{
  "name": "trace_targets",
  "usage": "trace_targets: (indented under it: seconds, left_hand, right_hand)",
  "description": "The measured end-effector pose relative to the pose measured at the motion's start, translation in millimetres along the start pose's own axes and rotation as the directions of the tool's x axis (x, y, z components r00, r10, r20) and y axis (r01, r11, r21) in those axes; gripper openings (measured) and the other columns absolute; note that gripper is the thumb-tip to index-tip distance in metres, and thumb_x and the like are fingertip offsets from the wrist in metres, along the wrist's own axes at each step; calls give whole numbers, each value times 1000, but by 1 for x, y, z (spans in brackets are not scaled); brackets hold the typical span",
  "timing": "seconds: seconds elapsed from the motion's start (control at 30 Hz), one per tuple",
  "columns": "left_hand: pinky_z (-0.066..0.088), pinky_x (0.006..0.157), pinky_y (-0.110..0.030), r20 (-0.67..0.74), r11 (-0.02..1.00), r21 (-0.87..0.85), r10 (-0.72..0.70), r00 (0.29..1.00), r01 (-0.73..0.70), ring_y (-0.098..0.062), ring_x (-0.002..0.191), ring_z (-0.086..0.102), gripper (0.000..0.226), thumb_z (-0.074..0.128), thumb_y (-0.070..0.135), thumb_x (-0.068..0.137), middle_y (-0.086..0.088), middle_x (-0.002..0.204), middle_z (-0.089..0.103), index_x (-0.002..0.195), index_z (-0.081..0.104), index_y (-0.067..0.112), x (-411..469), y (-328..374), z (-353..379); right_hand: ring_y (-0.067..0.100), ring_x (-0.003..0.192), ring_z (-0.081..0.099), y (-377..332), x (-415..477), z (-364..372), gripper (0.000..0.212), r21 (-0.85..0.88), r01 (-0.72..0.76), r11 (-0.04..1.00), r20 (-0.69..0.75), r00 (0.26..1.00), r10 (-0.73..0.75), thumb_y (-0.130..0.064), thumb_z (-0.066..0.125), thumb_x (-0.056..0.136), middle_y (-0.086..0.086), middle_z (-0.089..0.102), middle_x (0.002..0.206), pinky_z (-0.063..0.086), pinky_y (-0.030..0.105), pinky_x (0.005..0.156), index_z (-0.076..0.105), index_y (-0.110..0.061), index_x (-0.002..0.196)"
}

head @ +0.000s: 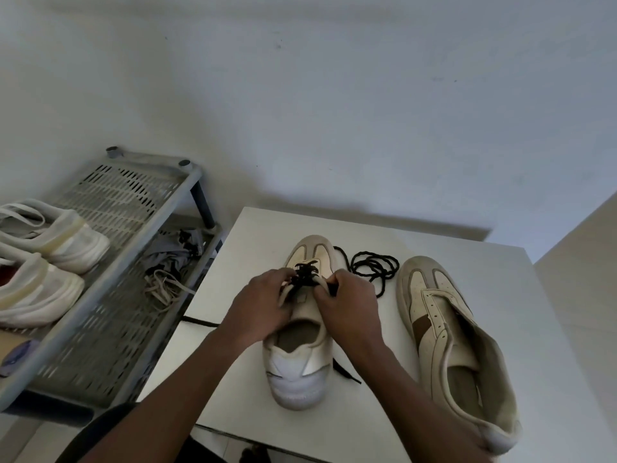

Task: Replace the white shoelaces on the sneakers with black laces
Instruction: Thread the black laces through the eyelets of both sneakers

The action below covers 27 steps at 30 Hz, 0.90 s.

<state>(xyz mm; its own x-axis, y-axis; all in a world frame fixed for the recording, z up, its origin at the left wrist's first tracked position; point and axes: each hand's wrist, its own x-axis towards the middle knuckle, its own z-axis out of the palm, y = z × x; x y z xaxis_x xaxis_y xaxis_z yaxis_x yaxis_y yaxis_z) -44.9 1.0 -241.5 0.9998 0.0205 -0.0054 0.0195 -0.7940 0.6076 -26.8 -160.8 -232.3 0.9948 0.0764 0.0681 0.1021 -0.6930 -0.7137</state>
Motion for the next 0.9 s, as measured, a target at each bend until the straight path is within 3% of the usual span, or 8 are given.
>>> trace_targets:
  seconds: [0.17, 0.23, 0.33, 0.43, 0.53, 0.67, 0.8, 0.9]
  left_hand:
    - [51, 89, -36, -195, 998, 59, -12, 981, 24, -26, 107, 62, 40, 61, 6, 86, -8, 118, 66, 125, 58, 12, 4, -10, 1]
    - [51, 90, -36, -234, 996, 68, -40, 971, 57, -27, 108, 61, 41, 59, 1, 86, -10, 119, 65, 126, 58, 11, 6, -13, -1]
    - [49, 86, -35, -281, 993, 52, -90, 955, 109, -28, 107, 61, 39, 57, -2, 86, -11, 117, 66, 123, 59, 9, 6, -14, -3]
    - [46, 77, -28, -286, 989, 38, -125, 950, 142, -27, 100, 62, 34, 58, 0, 85, -10, 111, 68, 117, 62, 9, 6, -15, -5]
    - [42, 73, -25, -237, 982, 34, -175, 956, 188, -26, 99, 62, 35, 60, 4, 85, -8, 112, 67, 120, 61, 10, 5, -14, -7]
    - [46, 89, -38, -205, 985, 131, -86, 975, 114, -29, 110, 57, 49, 64, 10, 81, -8, 122, 62, 129, 52, 11, 5, -11, -8]
    - [43, 93, -41, -298, 993, 79, 105, 949, -85, -29, 109, 56, 44, 59, 9, 78, -8, 116, 64, 122, 58, 10, 4, 2, 0]
    - [48, 90, -34, -263, 953, 100, 303, 916, -287, -20, 102, 58, 39, 53, 21, 78, -3, 107, 67, 114, 63, 11, 4, 16, 9]
  right_hand:
    - [15, 68, 53, -18, 10, 17, 20, 16, -14, 1000, 41, 999, 13, -29, 59, 88, 4, 60, 77, 29, 17, 50, 56, -13, 76]
    - [18, 72, 58, -18, 8, 26, 21, 54, -41, 998, 113, 993, 35, -28, 58, 90, 6, 63, 82, 39, 20, 54, 61, -8, 84]
    - [23, 66, 67, -14, 4, 25, 20, 265, -138, 954, 225, 971, 78, -23, 58, 91, 9, 69, 81, 58, 37, 68, 67, -5, 93]
    - [11, 52, 62, -4, 6, 10, 16, 369, -234, 899, 338, 935, 105, -20, 62, 93, 7, 70, 83, 54, 24, 54, 68, -6, 96]
    - [6, 55, 61, 12, 10, -2, 16, 274, -212, 938, 377, 921, 98, -26, 65, 90, 3, 71, 84, 51, 28, 58, 69, -11, 91]
    - [10, 95, 63, 32, 16, -14, 22, -17, -70, 997, 305, 950, 71, -34, 63, 91, -6, 68, 105, 51, 33, 87, 66, -22, 109]
    - [17, 117, 55, 53, 25, -36, 36, -82, 16, 997, 147, 989, -4, 0, 54, 89, 3, 62, 124, 43, 27, 95, 63, -16, 121]
    - [25, 117, 53, 67, 36, -37, 59, -240, 37, 970, 196, 981, 11, 14, 45, 79, 11, 55, 129, 44, 31, 94, 57, -14, 129]
